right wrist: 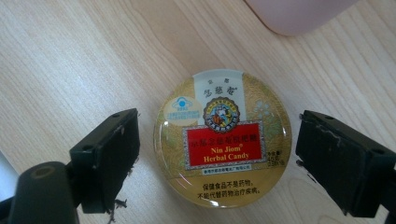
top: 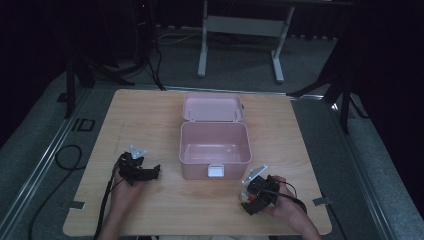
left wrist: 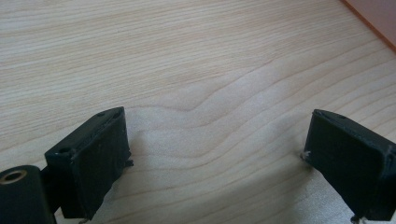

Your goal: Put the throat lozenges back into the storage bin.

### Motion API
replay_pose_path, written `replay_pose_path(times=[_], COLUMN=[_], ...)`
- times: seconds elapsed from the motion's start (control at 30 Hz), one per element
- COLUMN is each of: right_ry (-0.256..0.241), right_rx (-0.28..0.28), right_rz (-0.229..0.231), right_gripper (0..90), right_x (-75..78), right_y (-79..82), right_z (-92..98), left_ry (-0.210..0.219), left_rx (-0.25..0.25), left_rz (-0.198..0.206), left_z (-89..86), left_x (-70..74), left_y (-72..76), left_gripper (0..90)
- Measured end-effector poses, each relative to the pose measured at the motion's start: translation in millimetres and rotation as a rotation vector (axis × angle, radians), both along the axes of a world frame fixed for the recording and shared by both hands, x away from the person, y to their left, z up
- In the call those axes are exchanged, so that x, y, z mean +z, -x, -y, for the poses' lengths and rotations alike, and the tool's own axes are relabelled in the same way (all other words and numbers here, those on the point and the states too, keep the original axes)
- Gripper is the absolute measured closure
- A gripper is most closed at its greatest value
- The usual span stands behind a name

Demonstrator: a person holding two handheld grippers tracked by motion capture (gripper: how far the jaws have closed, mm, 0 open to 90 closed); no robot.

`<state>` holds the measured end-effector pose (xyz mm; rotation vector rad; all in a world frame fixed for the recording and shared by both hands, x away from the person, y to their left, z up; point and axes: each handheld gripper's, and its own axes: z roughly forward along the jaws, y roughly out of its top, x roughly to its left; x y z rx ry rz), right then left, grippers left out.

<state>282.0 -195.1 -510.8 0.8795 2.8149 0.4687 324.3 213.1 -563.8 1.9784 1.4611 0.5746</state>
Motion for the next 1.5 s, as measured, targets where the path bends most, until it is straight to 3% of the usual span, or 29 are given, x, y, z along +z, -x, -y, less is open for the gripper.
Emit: replay_pose_path(times=[0.53, 0.83, 1.17, 1.5], right_ry=[0.057, 0.089, 0.113, 0.169], right_rx=[0.018, 0.02, 0.048, 0.083], right_rz=[-0.037, -0.056, -0.066, -0.091], right_gripper=[14.0, 19.5, 19.5, 19.9], right_x=[-5.3, -7.6, -7.2, -6.6], right_y=[-3.9, -7.9, -10.9, -10.8], right_z=[-5.5, -5.4, -6.2, -7.0], left_ry=[0.0, 0.0, 0.0, 0.0], left_rx=[0.0, 0.0, 0.0, 0.0], left_rz=[0.0, 0.0, 0.0, 0.0], left_z=[0.0, 0.0, 0.0, -0.1], left_x=[0.0, 0.0, 0.0, 0.0], left_y=[0.0, 0.0, 0.0, 0.0], left_gripper=[6.9, 6.9, 6.9, 6.9])
